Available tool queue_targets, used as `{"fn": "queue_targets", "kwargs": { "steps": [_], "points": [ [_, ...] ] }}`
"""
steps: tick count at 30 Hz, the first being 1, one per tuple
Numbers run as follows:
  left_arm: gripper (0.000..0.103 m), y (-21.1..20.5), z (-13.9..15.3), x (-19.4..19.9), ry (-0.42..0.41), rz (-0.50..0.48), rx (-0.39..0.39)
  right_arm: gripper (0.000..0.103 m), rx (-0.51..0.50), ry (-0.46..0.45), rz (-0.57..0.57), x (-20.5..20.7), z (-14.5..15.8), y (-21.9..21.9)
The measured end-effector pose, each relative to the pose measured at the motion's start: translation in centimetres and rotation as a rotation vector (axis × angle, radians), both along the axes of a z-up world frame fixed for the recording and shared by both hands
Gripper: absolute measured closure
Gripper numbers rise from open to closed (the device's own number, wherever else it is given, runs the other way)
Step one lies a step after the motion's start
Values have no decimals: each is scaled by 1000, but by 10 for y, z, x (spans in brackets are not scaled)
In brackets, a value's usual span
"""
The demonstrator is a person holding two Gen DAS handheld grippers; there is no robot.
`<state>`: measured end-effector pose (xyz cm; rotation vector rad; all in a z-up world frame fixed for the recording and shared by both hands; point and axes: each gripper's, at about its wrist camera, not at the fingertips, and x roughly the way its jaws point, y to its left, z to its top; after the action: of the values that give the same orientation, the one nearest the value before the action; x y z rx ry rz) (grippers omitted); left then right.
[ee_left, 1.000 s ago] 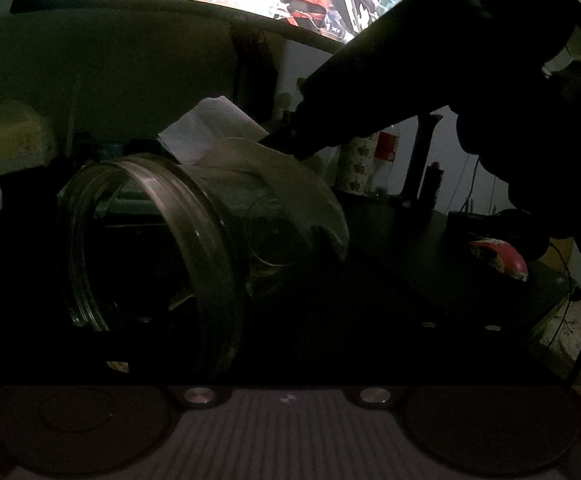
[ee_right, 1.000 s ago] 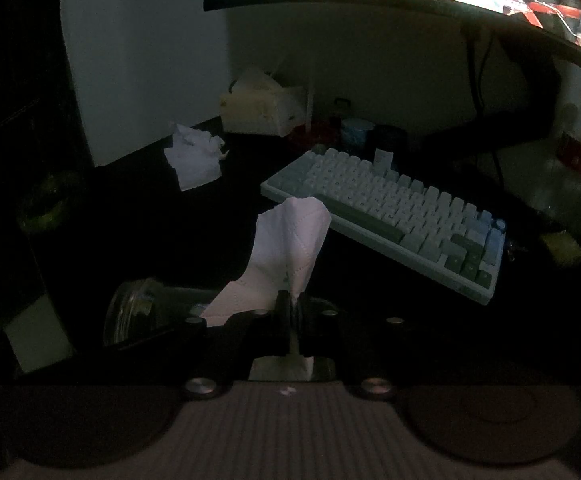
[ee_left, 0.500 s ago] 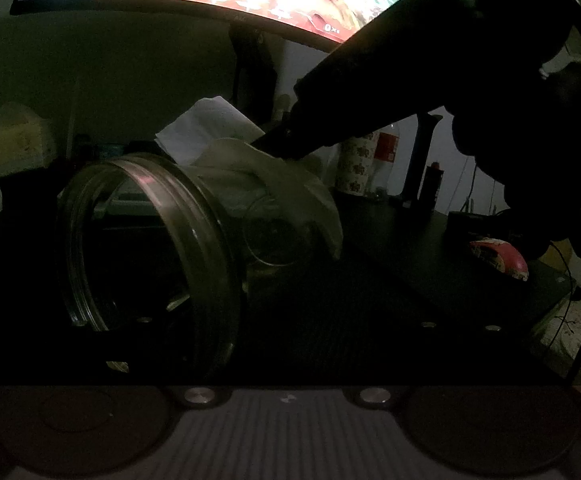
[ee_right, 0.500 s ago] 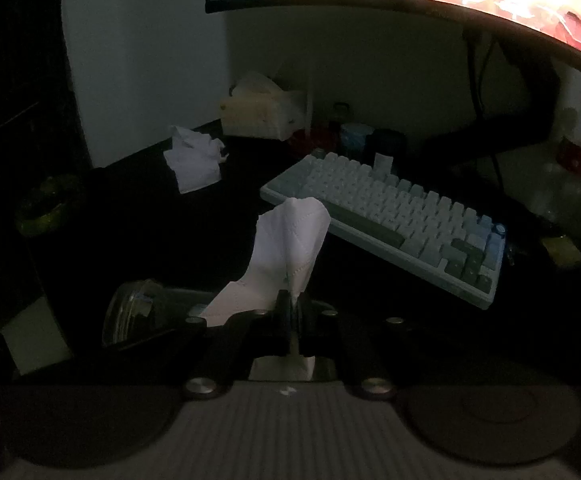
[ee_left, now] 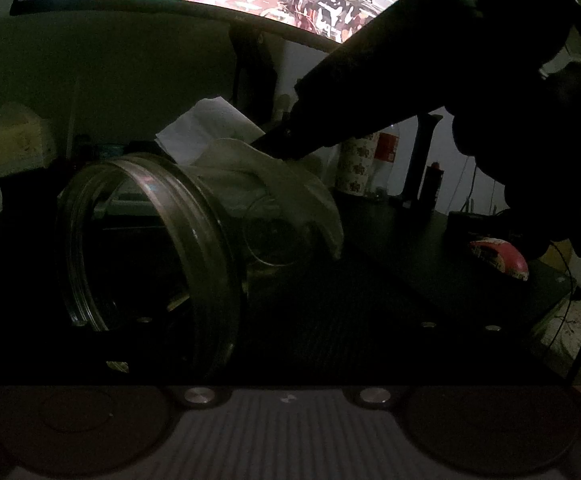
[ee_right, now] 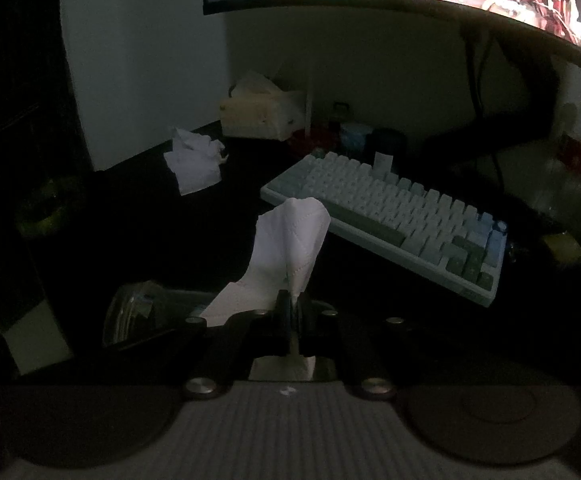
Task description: Clean container
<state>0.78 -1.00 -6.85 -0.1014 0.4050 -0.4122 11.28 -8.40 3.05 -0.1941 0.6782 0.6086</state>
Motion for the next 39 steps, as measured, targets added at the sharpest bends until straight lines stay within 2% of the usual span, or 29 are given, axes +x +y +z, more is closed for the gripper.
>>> {"fn": "queue_targets", "kwargs": {
  "steps": [39],
  "points": [
    [15,3,0,3,4,2,12,96,5,-5,-4,-1,0,2]
  ]
}}
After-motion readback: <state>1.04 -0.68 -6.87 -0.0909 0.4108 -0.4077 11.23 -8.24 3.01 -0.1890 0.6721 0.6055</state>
